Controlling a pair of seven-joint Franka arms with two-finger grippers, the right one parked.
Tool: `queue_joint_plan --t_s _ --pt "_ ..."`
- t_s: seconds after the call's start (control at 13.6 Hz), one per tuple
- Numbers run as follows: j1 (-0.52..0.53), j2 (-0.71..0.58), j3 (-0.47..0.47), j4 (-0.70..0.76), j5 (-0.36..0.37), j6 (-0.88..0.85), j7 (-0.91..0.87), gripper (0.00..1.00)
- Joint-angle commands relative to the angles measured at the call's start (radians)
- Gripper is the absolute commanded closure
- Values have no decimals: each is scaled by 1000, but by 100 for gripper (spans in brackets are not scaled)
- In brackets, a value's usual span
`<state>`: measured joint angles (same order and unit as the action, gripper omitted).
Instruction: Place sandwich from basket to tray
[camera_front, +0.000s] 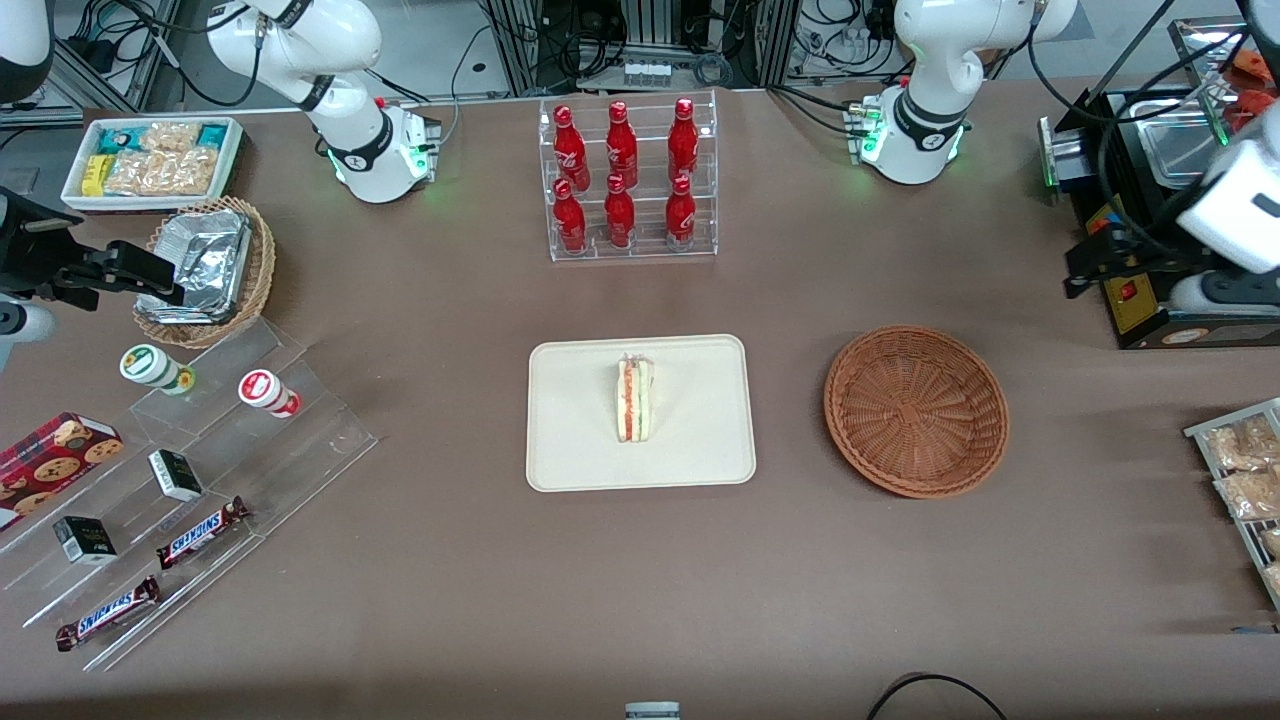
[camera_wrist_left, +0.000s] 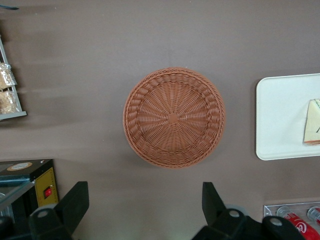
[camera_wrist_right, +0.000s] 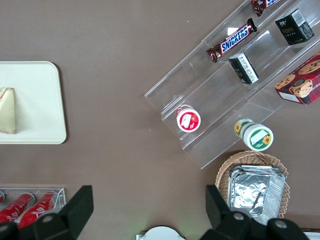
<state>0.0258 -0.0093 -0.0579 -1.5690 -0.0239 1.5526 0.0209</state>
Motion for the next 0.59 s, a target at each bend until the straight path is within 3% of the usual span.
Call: queue_joint_plan --t_s 0.0,0.51 --pt "26 5 -17 27 -19 -19 56 0" --pt "20 2 -16 57 58 -22 42 0"
